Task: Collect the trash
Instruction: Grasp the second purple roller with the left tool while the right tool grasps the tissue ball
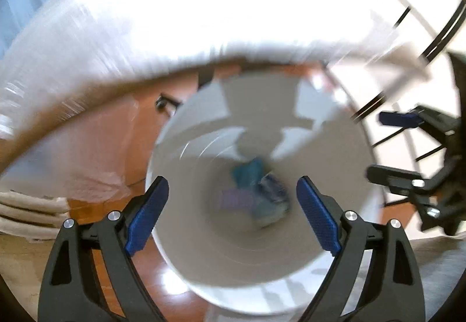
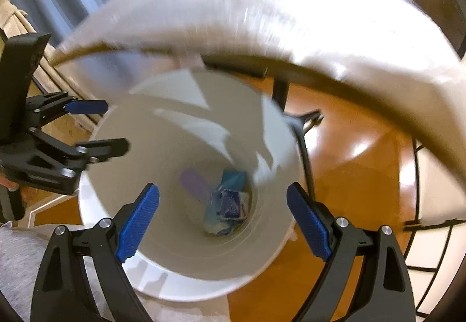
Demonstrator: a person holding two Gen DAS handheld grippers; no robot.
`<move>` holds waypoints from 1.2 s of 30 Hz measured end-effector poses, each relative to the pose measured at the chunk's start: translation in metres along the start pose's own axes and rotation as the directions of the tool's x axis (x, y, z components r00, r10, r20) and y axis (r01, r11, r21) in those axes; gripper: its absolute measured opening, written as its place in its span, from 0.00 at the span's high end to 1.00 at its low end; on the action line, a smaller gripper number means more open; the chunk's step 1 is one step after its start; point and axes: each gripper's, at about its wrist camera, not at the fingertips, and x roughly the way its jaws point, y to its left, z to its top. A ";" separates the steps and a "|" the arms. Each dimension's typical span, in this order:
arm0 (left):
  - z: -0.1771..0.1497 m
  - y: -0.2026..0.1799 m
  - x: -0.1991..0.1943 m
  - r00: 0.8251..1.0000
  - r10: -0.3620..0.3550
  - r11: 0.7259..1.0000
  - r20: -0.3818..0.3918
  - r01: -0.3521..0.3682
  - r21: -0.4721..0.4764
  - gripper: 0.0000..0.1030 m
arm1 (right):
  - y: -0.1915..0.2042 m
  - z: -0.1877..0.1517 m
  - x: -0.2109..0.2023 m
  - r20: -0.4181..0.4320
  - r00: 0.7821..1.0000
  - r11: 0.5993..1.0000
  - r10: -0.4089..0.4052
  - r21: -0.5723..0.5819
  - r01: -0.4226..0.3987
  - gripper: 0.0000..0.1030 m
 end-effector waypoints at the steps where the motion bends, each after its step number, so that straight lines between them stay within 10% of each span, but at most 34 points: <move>1: 0.005 -0.002 -0.023 0.998 -0.042 0.999 0.050 0.042 0.000 0.12 | 0.002 0.003 -0.014 0.041 0.999 1.000 -0.007 -0.013 0.008 0.14; 4: 0.021 -0.008 -0.072 0.981 -0.099 0.995 0.165 0.095 0.036 0.05 | 0.006 0.019 -0.053 0.173 0.983 0.997 -0.053 -0.043 0.062 0.04; 9: 0.078 0.002 -0.114 0.924 0.017 0.997 0.383 -0.043 0.060 0.01 | -0.007 0.063 -0.067 0.282 0.952 0.992 -0.120 0.011 0.122 0.04; 26: 0.230 0.091 0.005 0.940 0.191 0.981 0.283 -0.179 -0.069 0.01 | -0.033 0.150 -0.004 0.246 0.941 0.970 -0.231 0.130 0.204 0.06; 36: 0.265 0.099 0.037 0.957 0.131 0.991 0.260 -0.121 -0.053 0.01 | -0.042 0.165 0.022 0.202 0.953 0.967 -0.225 0.164 0.194 0.11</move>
